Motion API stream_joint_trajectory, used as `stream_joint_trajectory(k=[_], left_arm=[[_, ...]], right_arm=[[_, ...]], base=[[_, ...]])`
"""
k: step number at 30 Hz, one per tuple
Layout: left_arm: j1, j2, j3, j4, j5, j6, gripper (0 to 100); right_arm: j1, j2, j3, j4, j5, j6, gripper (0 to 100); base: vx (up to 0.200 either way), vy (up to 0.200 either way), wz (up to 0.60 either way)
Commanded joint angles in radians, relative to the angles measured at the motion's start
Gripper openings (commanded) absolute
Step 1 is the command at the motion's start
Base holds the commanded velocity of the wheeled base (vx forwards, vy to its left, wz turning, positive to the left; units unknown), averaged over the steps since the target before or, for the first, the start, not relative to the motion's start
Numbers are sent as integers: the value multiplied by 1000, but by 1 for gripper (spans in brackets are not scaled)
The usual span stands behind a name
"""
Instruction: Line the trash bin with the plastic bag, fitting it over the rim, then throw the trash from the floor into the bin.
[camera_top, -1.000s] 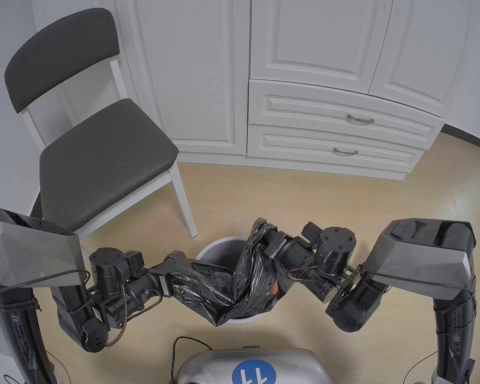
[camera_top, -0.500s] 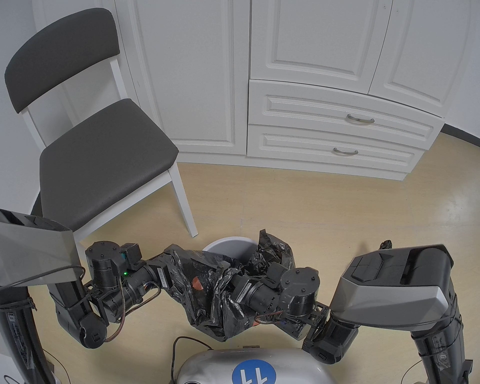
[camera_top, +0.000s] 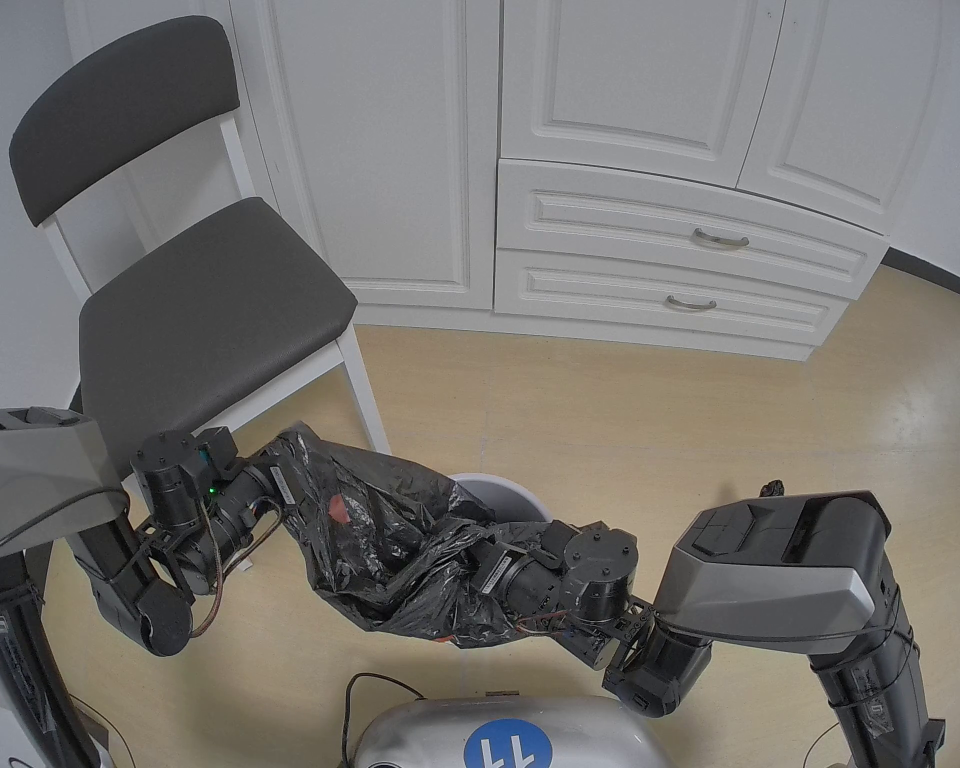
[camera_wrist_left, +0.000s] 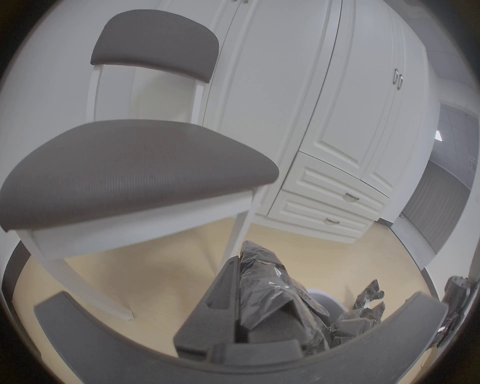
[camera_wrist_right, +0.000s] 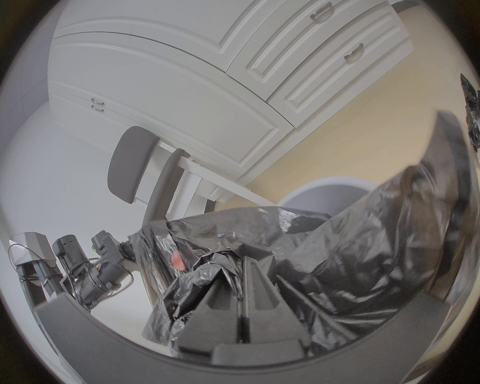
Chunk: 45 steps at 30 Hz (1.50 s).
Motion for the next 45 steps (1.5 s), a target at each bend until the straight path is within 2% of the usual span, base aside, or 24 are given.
stream_joint_trajectory(k=[1, 7, 8, 11, 20, 24, 28, 30, 35, 37, 40, 41, 45], left_arm=[[22, -14, -32, 0, 3, -2, 0], [-10, -7, -58, -3, 46, -36, 0], [-22, -7, -77, -3, 66, -65, 0], [-25, -9, -103, -3, 95, -75, 0], [-12, -18, -78, 0, 90, -62, 0], [-9, -15, -74, 0, 90, -38, 0], [-7, -14, -74, 0, 90, -36, 0], [-9, -14, -74, 0, 92, -35, 0], [-9, -14, -71, 0, 94, -33, 0], [-9, -26, -55, -1, 94, -32, 0], [-9, -34, -44, -3, 92, -27, 0], [-13, -43, -35, -3, 90, -12, 0], [-19, -46, -32, -3, 90, -7, 0]], right_arm=[[-7, -1, 2, -18, -5, -8, 0], [-47, -39, 44, -18, 6, -66, 0], [-62, -51, 68, -18, 12, -103, 0], [-85, -68, 102, -18, 40, -175, 0], [-131, -154, 231, -18, 110, -347, 0], [-153, -182, 311, -18, 112, -517, 0], [-164, -169, 358, -18, 102, -648, 0], [-164, -163, 361, -13, 98, -677, 0], [-162, -132, 317, 86, 66, -683, 0], [-162, -93, 237, 162, 44, -678, 0], [-162, -73, 197, 203, 43, -677, 0], [-164, -37, 119, 278, 43, -674, 0], [-148, -8, -28, 424, 43, -622, 0]], base=[[0, 0, 0], [0, 0, 0], [0, 0, 0], [0, 0, 0], [0, 0, 0], [0, 0, 0], [0, 0, 0], [0, 0, 0], [0, 0, 0], [0, 0, 0], [0, 0, 0], [0, 0, 0], [0, 0, 0]])
